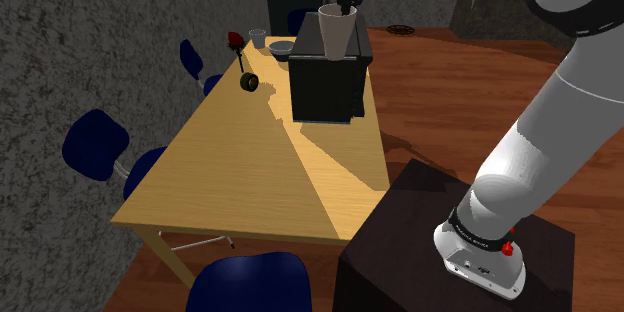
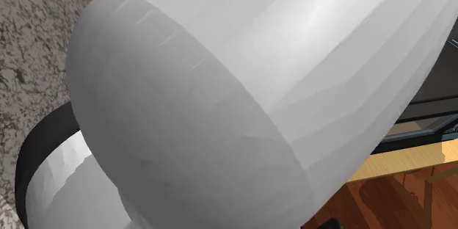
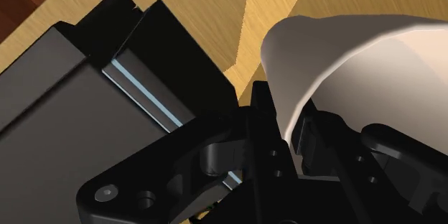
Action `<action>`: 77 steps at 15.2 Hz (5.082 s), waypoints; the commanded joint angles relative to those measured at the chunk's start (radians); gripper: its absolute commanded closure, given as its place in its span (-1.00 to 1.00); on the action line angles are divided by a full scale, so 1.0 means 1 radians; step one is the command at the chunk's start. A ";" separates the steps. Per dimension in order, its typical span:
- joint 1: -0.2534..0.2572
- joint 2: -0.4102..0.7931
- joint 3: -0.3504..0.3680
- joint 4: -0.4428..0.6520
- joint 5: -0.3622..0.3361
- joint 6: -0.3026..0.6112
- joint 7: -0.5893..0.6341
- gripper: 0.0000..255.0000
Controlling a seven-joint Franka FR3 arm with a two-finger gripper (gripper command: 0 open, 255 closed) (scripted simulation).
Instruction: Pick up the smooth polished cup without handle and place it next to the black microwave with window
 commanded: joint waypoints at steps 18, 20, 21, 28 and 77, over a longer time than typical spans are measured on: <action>-0.052 -0.058 -0.057 -0.269 -0.011 0.198 -0.132 1.00; -0.052 -0.060 -0.057 -0.298 -0.011 0.225 -0.134 1.00; -0.052 -0.061 -0.057 -0.312 -0.011 0.239 -0.136 1.00; -0.052 -0.060 -0.057 -0.406 -0.009 0.332 -0.146 1.00; -0.053 0.236 -0.044 -0.755 0.135 0.961 -0.301 1.00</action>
